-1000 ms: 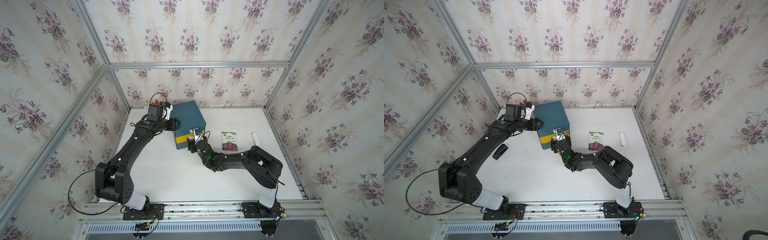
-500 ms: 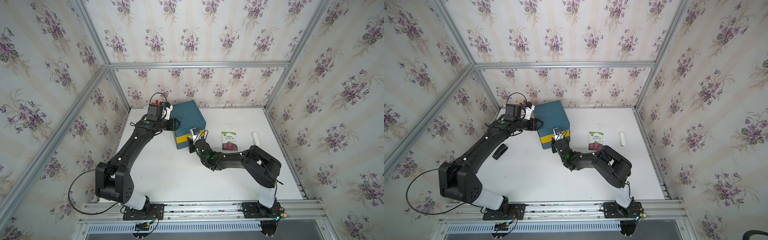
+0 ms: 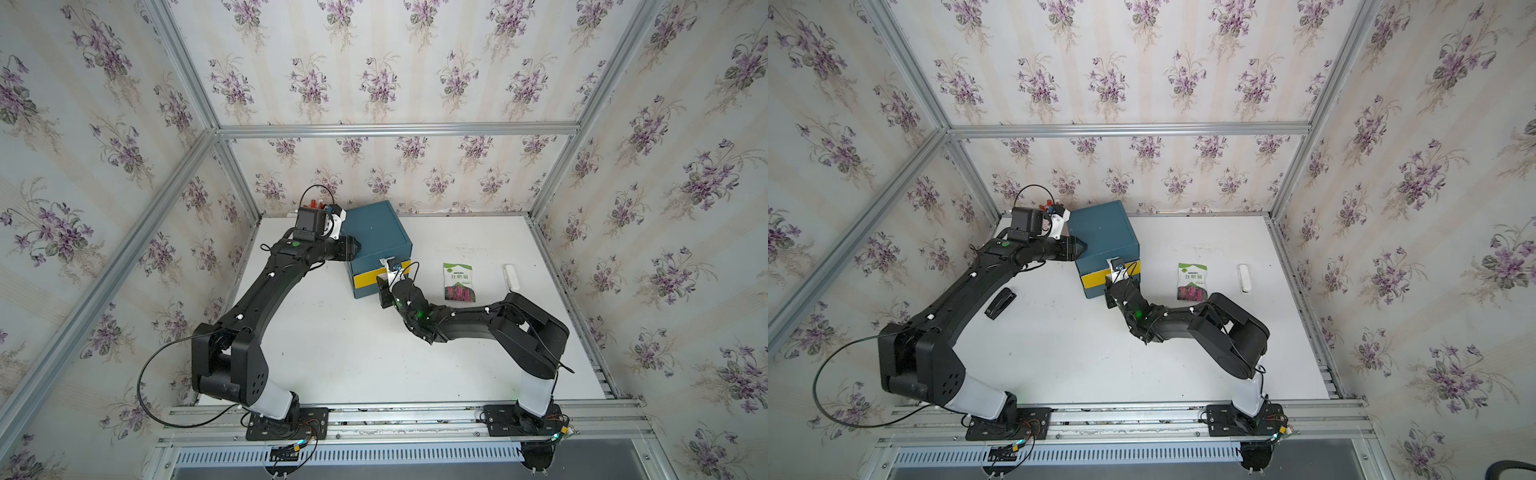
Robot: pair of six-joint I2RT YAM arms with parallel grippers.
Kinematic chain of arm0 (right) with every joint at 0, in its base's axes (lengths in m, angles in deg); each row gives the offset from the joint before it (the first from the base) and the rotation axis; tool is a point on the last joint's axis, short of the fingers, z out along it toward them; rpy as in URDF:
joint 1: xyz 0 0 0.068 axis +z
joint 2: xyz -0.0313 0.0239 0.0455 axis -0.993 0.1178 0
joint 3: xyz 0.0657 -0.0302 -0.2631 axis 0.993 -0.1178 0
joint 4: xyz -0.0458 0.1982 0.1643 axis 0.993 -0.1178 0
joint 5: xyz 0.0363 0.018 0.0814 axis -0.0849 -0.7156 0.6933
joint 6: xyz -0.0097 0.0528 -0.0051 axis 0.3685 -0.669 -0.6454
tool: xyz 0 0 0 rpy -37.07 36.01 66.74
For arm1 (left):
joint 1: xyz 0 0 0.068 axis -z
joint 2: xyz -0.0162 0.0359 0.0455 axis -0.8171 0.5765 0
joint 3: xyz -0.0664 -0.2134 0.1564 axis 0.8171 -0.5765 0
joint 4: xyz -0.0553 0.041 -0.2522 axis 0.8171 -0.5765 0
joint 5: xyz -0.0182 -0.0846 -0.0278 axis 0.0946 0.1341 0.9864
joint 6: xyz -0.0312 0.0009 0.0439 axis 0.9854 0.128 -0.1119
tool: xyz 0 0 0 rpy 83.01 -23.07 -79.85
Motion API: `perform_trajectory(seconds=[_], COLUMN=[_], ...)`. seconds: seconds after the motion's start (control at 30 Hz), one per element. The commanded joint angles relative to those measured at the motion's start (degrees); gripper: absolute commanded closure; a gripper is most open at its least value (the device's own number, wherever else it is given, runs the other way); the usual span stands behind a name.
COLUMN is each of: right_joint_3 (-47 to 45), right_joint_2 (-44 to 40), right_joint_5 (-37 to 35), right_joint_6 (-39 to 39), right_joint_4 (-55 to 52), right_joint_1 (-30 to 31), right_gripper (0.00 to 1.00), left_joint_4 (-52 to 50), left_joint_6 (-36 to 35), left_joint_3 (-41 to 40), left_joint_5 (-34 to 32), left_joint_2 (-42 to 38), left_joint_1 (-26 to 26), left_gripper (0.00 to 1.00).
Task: Take the seed bags out of the drawer
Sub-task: Open the drawer in the storage box.
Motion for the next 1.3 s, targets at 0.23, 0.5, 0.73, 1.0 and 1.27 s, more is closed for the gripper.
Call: perform_trajectory(seconds=[0.23, 0.5, 0.73, 1.0, 1.27], right_joint_3=[-5.46, -10.78, -13.93, -16.23, -16.94], right_joint_2=[-5.99, -11.87, -16.58, -20.6, -23.1], right_joint_5=[-1.91, -2.69, -3.31, -4.11, -4.86], right_joint_6=[-1.76, -2.78, -3.69, -6.48, -9.25], right_joint_4=[-3.42, -6.81, -10.96, -15.93, -20.4], right_joint_1=[2.23, 4.64, 7.33, 10.58, 12.97], right_gripper=[0.78, 0.79, 0.8, 0.81, 0.82], left_joint_4=[-12.48, -12.33, -12.37, -12.45, -12.37], left_joint_6=[-2.69, -2.43, -2.34, -2.34, -2.25], left_joint_3=[-0.45, -0.94, -0.94, -1.12, -1.49], left_joint_5=[-2.07, -2.07, -2.07, -2.07, -2.11], left_joint_2=[1.44, 1.25, 1.3, 1.14, 0.57], left_joint_1=[0.13, 0.1, 0.12, 0.14, 0.09], left_gripper=[0.38, 0.38, 0.38, 0.38, 0.38])
